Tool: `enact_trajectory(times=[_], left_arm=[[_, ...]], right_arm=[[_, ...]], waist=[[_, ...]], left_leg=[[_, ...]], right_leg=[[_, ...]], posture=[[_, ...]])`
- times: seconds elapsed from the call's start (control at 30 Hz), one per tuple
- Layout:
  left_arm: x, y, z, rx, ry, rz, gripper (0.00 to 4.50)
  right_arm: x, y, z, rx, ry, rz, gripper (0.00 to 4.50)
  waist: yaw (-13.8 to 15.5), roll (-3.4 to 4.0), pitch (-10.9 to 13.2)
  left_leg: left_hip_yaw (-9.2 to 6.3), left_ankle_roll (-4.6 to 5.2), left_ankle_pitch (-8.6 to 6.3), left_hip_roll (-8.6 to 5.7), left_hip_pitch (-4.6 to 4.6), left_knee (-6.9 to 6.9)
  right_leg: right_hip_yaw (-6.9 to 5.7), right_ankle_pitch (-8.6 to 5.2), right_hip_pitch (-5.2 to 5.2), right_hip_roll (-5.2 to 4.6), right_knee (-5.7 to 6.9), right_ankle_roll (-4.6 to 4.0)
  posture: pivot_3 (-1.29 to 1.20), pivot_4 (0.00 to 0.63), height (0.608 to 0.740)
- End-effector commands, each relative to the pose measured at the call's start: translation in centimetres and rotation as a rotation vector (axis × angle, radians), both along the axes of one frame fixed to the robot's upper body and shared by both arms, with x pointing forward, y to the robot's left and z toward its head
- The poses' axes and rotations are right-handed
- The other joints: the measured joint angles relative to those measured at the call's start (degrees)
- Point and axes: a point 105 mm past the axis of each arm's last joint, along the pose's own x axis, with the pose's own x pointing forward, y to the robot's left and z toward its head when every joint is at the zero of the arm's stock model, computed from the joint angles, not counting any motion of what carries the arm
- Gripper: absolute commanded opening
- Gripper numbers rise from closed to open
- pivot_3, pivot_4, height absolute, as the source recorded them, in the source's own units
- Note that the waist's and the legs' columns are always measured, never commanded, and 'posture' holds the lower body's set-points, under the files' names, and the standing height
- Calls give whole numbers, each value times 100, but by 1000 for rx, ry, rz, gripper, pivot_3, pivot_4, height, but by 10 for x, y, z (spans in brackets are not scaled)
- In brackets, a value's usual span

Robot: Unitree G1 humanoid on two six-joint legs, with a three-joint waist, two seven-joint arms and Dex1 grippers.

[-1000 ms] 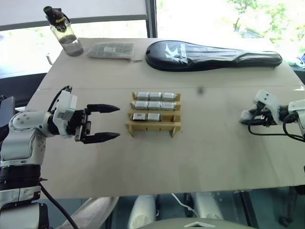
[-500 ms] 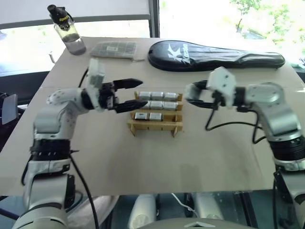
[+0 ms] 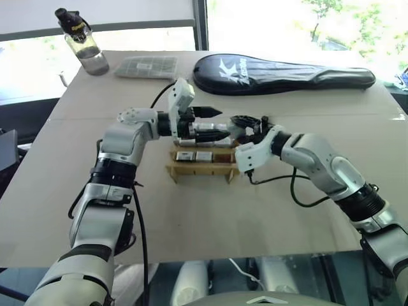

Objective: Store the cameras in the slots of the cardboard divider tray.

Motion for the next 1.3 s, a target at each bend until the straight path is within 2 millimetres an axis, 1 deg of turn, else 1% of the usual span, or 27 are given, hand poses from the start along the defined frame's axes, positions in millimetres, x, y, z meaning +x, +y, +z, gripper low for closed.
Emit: enact_trajectory(times=[0.03, 0.2, 0.37, 0.47, 0.57, 0.67, 0.73, 0.77, 0.83, 0.87, 0.9, 1.23, 1.27, 1.3], left_arm=[[-4, -1, 10, 23, -18, -32, 4500], [-4, 2, 9, 46, 10, -26, 4500], [-2, 4, 10, 51, 1, -12, 4500], [-3, 5, 8, 64, 1, -10, 4500], [-3, 4, 10, 45, 9, -13, 4500], [-3, 3, 8, 51, 6, -14, 3748], [-3, 3, 7, 54, 3, -15, 2860], [-3, 3, 5, 53, 10, -16, 2286], [-5, 1, 2, 53, 20, -28, 1329], [-6, 0, 1, 50, 26, -30, 756], [-6, 0, 1, 50, 26, -32, 603], [-5, 2, -4, 71, 34, -16, 620], [-5, 2, -4, 72, 31, -15, 620], [-4, 2, -3, 73, 26, -15, 620]], right_arm=[[-4, 15, 19, -27, -126, 65, 2022], [-4, 20, 18, -39, -149, 90, 2022], [-1, 17, 10, -54, -120, 87, 2022], [0, 16, 8, -65, -120, 87, 2022], [1, 16, 7, -79, -123, 89, 2022], [1, 16, 7, -81, -124, 91, 2022], [1, 17, 6, -90, -129, 96, 2022], [2, 17, 6, -82, -124, 95, 2022], [2, 18, 5, -79, -124, 97, 2022], [3, 18, 5, -83, -127, 97, 2022], [3, 17, 5, -82, -127, 97, 2022], [4, 19, 9, -54, -133, 92, 2022], [4, 19, 9, -49, -132, 84, 2521], [4, 18, 10, -39, -130, 83, 2868]], waist=[[0, 0, 0], [27, 0, 0], [30, 0, 0], [23, 0, 0], [22, 0, 0], [21, 0, 0], [22, 0, 0], [23, 0, 0], [21, 0, 0], [21, 0, 0], [21, 0, 0], [20, 0, 0], [21, 0, 0], [23, 0, 0]], left_leg=[[1, 0, 0, 0, 0, 0], [2, 0, 0, 2, -1, 1], [5, 0, 0, 1, -3, 4], [4, 0, 0, 1, -3, 3], [2, 0, 0, 2, -3, 3], [4, 0, 0, 2, -3, 4], [4, 0, 0, 2, -2, 4], [4, 0, 0, 2, -2, 4], [3, 0, 0, 2, -3, 3], [4, 0, 0, 2, -2, 3], [4, 0, 0, 2, -2, 3], [5, 0, 0, 2, -2, 3], [5, 0, 0, 2, -2, 3], [5, 0, 0, 2, -2, 3]], right_leg=[[0, 0, 0, 0, 0, 0], [1, 0, 1, -4, -1, 0], [2, 0, 2, -10, -2, 0], [2, 0, 2, -9, -1, 0], [1, 0, 2, -8, 0, 0], [1, 0, 2, -8, 0, 0], [2, 0, 2, -8, 0, 0], [2, 0, 2, -8, 0, 0], [2, 0, 2, -8, 0, 0], [2, 0, 2, -8, -1, 0], [2, 0, 1, -8, 0, 0], [2, 0, 2, -9, 0, 0], [2, 0, 2, -9, 0, 0], [2, 0, 2, -9, 0, 0]], posture=[[0, 150, 740], [0, 150, 740], [0, 150, 740], [0, 150, 740], [0, 150, 740], [0, 150, 740], [0, 150, 740], [0, 150, 740], [0, 150, 740], [0, 150, 740], [0, 150, 740], [0, 150, 740], [0, 150, 740], [0, 150, 740]])
